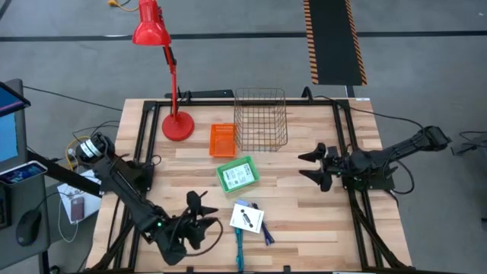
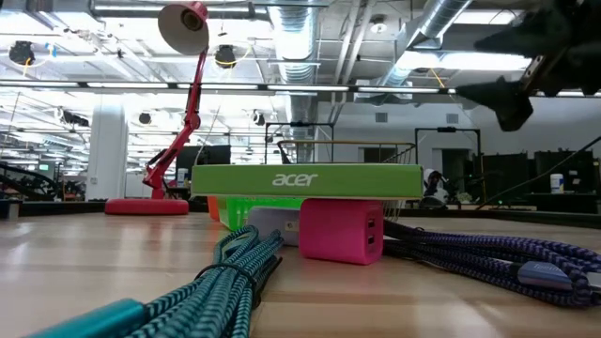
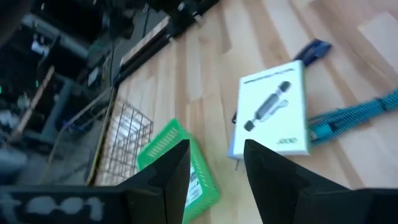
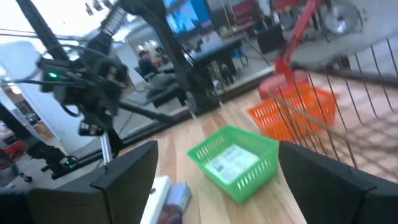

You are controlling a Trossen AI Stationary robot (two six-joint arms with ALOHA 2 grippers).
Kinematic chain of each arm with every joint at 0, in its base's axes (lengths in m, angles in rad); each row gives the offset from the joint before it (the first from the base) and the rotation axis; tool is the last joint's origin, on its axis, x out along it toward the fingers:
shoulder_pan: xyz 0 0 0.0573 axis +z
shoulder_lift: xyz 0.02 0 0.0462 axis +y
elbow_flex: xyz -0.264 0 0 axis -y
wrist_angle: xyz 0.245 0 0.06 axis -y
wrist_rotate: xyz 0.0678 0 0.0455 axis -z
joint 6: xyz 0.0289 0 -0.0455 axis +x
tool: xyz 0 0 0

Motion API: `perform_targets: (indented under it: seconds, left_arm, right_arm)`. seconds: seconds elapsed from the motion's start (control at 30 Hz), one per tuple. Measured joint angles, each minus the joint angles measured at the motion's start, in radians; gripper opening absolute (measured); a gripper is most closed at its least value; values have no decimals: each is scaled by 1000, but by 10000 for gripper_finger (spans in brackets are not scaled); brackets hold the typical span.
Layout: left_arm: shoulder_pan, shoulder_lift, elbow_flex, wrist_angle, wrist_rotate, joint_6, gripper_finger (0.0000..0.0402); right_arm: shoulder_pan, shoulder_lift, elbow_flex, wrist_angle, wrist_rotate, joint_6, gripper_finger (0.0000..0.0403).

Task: Pick and place items into bin
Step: Put the card reader box into the green bin

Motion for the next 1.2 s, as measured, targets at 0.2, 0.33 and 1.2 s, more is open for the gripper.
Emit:
perform_targets:
  seconds: [0.2, 0.33, 1.2]
  left_arm:
    - [59, -2, 0, 52, 100, -37, 144]
    - [118, -37, -1, 191, 340, 34, 144]
    - [307, -422, -725, 1227, 673, 37, 144]
  right_arm:
    - [31, 0, 0, 36, 0, -26, 327]
    - [60, 0, 0, 39, -1, -51, 327]
    - [279, 127, 19, 80, 113, -362, 323]
